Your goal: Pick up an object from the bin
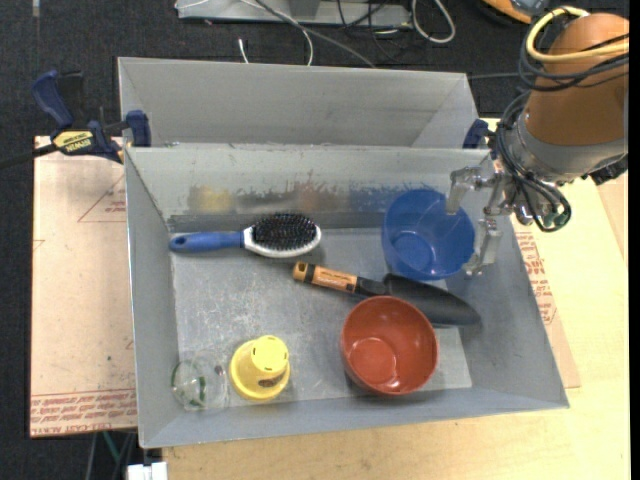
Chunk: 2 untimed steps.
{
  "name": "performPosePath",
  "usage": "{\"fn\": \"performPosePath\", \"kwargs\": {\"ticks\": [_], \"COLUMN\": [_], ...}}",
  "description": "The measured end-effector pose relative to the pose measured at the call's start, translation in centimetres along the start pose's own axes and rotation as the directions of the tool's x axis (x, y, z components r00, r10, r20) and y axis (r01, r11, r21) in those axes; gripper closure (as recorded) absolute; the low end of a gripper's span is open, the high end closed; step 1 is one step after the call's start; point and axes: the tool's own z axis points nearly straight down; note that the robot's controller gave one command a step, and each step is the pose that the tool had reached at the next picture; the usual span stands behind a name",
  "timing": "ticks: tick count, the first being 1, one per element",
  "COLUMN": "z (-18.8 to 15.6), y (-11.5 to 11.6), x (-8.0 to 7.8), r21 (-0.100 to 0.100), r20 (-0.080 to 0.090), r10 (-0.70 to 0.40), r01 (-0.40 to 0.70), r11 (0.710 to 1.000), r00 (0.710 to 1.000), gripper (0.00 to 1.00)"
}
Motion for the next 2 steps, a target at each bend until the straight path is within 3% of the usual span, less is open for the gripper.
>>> {"fn": "performPosePath", "kwargs": {"ticks": [1, 2], "z": [0.0, 6.0], "y": [0.0, 2.2], "x": [0.0, 0.4], "r21": [0.0, -0.002], "r20": [0.0, -0.004], "r10": [0.0, -0.056], "r01": [0.0, 0.056], "r11": [1.0, 0.998], "r00": [1.0, 0.998], "gripper": [0.0, 0.0]}}
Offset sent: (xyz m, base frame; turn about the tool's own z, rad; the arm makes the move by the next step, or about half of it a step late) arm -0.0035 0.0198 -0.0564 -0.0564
